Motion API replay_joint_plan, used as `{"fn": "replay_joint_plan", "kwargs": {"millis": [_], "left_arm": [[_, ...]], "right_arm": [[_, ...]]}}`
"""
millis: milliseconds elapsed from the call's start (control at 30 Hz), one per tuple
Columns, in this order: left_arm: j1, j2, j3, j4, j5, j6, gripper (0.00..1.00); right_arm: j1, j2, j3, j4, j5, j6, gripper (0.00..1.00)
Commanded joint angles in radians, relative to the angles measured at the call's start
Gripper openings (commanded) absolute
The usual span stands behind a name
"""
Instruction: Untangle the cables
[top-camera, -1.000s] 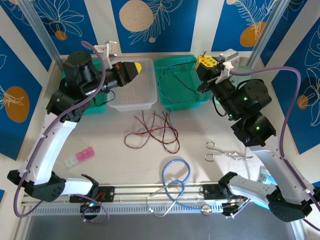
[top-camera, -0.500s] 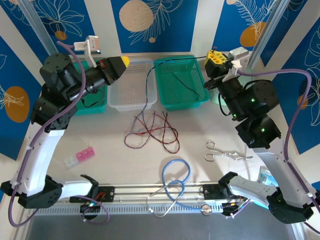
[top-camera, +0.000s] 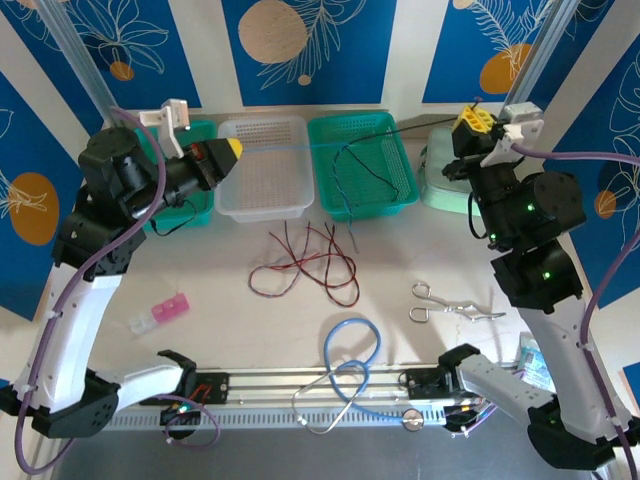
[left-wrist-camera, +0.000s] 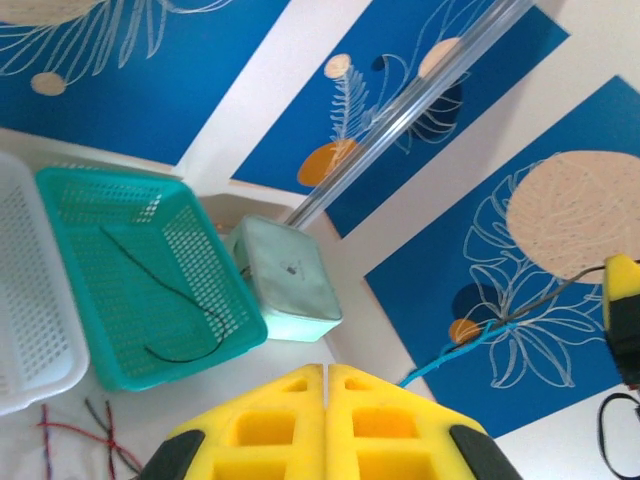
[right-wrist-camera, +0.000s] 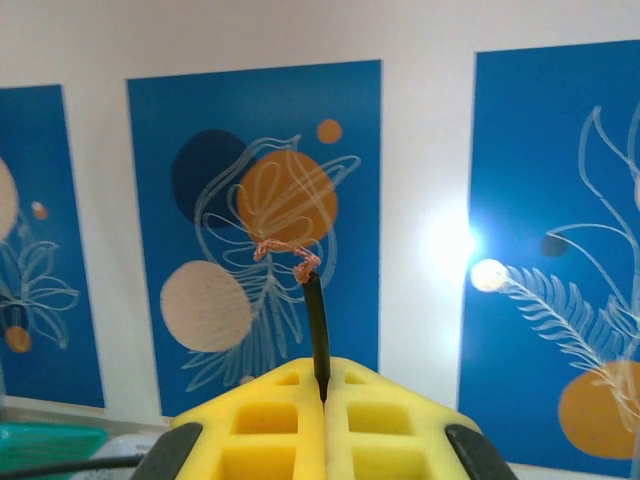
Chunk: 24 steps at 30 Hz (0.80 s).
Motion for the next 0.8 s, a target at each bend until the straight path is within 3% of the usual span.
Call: {"fn": "replay_joint_plan", "kwargs": {"millis": [0, 367, 767], "left_arm": [[0.037, -0.028, -0.040, -0.034, -0.010, 0.032, 0.00], [0.112, -0.051, -0.181, -0.026, 0.056, 0.028, 0.00], [0.367, -0.100, -0.334, 0.028, 0.250, -0.028, 0.00]], "right_arm": [[-0.051, -0.029, -0.017, -0.012, 0.022, 0.041, 0.00], [-0.328, 0.013, 0.110, 0.007, -0.115, 0.227, 0.00], [-0.547, 0.036, 0.171, -0.039, -0.213, 0.290, 0.00]]}}
